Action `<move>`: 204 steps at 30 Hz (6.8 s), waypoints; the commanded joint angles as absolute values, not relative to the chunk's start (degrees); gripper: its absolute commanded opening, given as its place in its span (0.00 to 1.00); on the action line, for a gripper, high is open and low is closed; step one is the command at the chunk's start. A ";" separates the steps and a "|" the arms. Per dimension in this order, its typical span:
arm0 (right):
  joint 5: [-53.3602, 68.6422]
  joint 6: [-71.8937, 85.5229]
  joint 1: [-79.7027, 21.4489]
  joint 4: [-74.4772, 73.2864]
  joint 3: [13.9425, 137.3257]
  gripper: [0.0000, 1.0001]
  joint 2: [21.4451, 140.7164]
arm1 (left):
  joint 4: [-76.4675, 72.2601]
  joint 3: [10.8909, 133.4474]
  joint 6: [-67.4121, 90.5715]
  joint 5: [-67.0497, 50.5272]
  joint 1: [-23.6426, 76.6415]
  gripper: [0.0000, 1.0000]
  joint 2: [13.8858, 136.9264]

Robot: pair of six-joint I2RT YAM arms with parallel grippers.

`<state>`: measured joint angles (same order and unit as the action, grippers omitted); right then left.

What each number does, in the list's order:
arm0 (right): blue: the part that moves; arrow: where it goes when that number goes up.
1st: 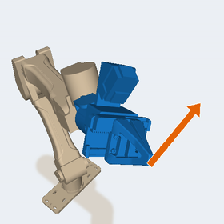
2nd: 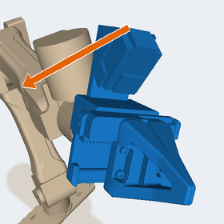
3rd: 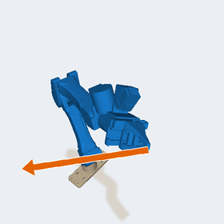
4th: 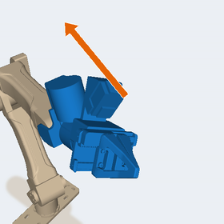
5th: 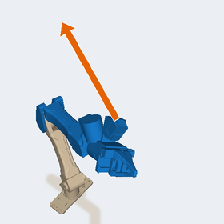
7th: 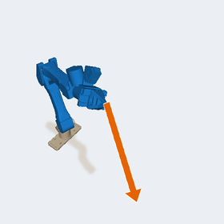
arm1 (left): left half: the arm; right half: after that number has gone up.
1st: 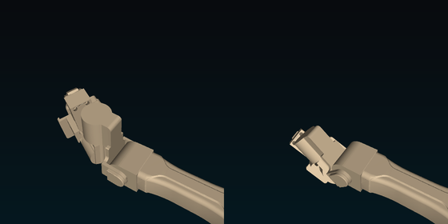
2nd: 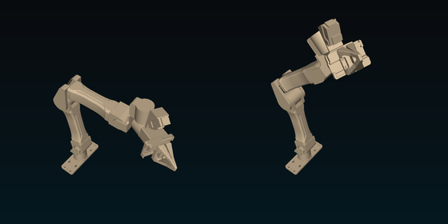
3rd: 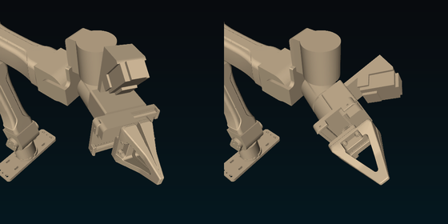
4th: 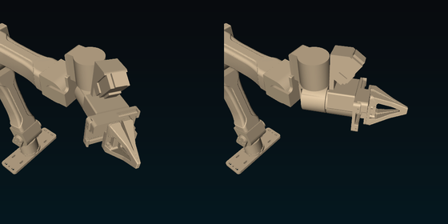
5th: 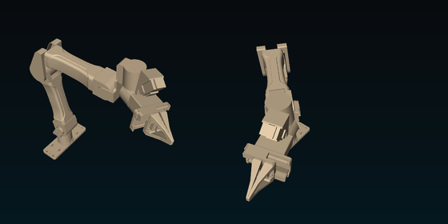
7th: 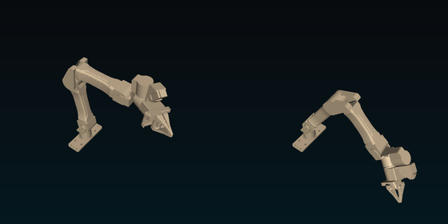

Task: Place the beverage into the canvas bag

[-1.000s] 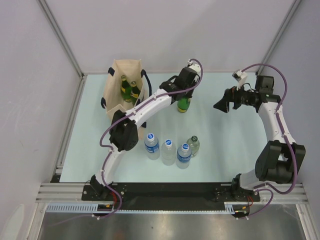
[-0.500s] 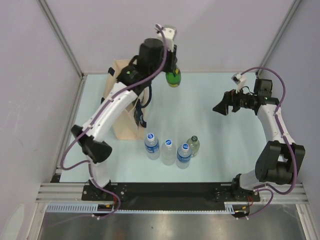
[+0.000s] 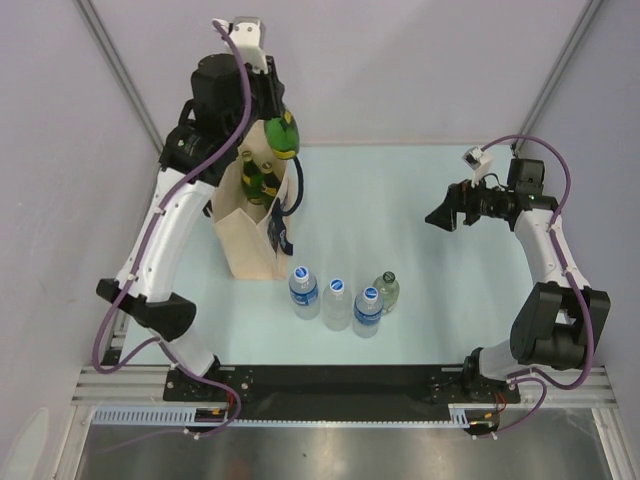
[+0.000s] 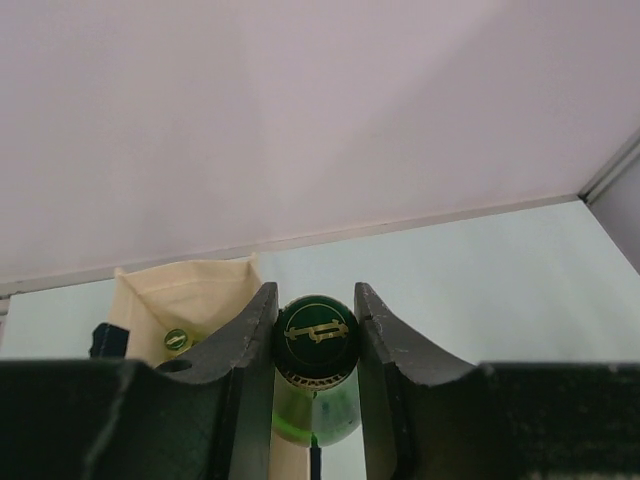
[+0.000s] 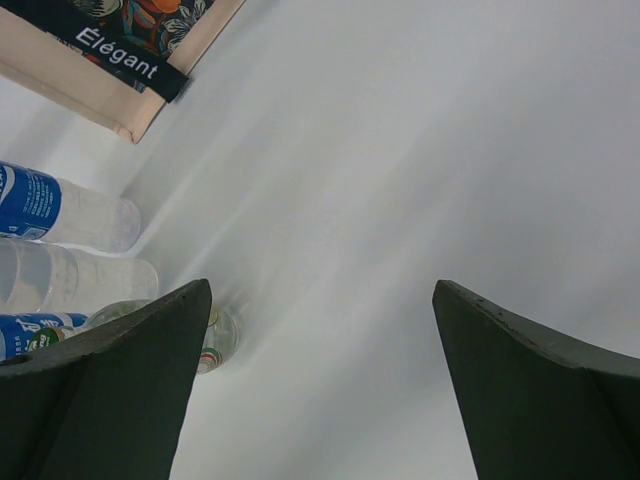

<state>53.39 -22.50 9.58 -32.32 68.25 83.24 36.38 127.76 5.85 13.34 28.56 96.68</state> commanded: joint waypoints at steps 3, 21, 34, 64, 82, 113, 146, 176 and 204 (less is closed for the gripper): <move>53.79 -22.76 9.40 -32.78 67.68 1.00 81.48 | 26.72 122.62 7.03 15.29 23.83 0.01 87.72; 53.35 -23.64 8.35 -35.59 67.94 1.00 81.39 | 14.51 95.63 8.79 14.77 13.89 0.00 81.29; 52.47 -23.73 8.00 -36.47 67.59 1.00 80.86 | 8.79 92.64 4.75 13.10 13.01 0.00 89.73; 50.63 -23.82 7.38 -39.02 69.61 1.00 82.00 | -4.83 79.63 2.55 6.07 10.28 0.01 96.86; 50.98 -25.40 6.68 -40.52 70.31 1.00 82.71 | -2.02 71.89 3.08 6.50 10.11 0.66 90.00; 58.97 -55.10 -5.80 -64.86 79.28 1.00 76.47 | 30.13 71.02 11.42 -22.33 18.27 0.96 56.25; 55.55 -45.53 -6.68 -56.07 68.82 1.00 68.73 | 58.62 77.07 42.98 11.33 51.68 0.75 74.00; 55.55 -44.65 -5.54 -54.76 67.59 1.00 68.64 | 69.87 86.48 40.61 17.31 54.93 0.47 83.93; 56.69 -43.07 -5.45 -53.18 68.73 1.00 69.08 | 69.71 115.20 22.94 14.52 43.96 0.00 85.78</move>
